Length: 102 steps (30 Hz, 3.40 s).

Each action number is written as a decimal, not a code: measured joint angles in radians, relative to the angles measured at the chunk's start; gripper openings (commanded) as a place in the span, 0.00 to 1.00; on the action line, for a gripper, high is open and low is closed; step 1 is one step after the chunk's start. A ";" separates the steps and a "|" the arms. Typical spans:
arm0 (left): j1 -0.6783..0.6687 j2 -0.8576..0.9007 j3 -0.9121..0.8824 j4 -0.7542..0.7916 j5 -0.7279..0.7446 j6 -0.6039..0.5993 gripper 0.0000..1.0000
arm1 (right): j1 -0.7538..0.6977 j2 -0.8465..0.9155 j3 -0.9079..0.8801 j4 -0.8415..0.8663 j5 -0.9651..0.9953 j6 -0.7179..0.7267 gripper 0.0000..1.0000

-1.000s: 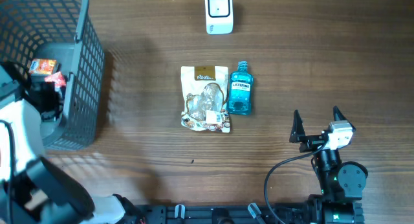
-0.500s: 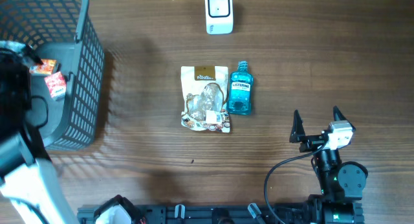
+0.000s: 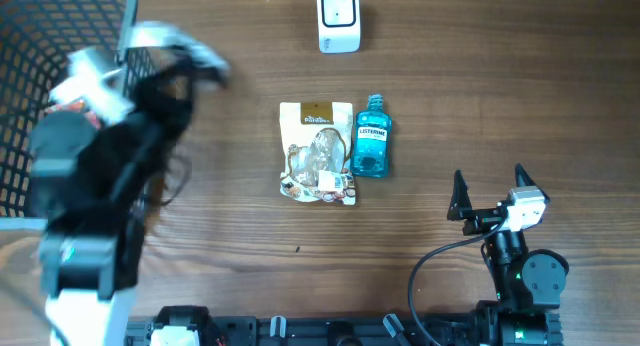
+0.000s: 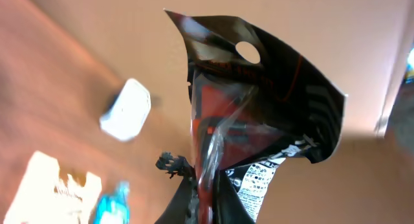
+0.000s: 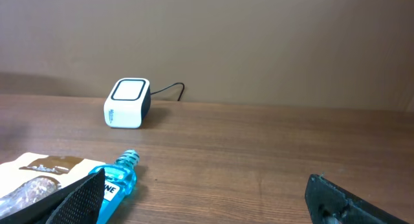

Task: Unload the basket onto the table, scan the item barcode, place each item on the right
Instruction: 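Carry the red-black packet to the scanner and drop it by the bag, then reach the left gripper into the basket and grasp the orange tissue pack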

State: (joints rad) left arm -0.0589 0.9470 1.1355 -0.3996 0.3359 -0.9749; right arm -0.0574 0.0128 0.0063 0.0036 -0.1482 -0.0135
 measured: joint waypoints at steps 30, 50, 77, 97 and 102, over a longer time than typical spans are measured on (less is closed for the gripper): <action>-0.423 0.709 0.048 -0.045 -0.183 0.106 0.43 | 0.000 0.000 0.000 0.000 0.000 0.000 1.00; 0.340 0.581 0.819 -0.729 -0.477 0.552 0.54 | 0.000 0.000 0.000 0.000 0.000 0.000 1.00; 0.550 1.043 0.822 -0.763 -0.463 0.570 0.78 | 0.000 0.000 0.000 0.000 0.000 0.000 1.00; 0.511 1.234 0.758 -0.728 -0.547 0.574 0.72 | 0.000 0.000 0.000 0.000 0.000 0.000 1.00; 0.512 1.234 0.654 -0.671 -0.555 0.573 0.72 | 0.000 0.000 0.000 0.000 0.000 0.000 1.00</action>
State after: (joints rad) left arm 0.4526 2.1811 1.7893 -1.0710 -0.2188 -0.4015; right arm -0.0574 0.0132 0.0063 0.0036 -0.1482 -0.0135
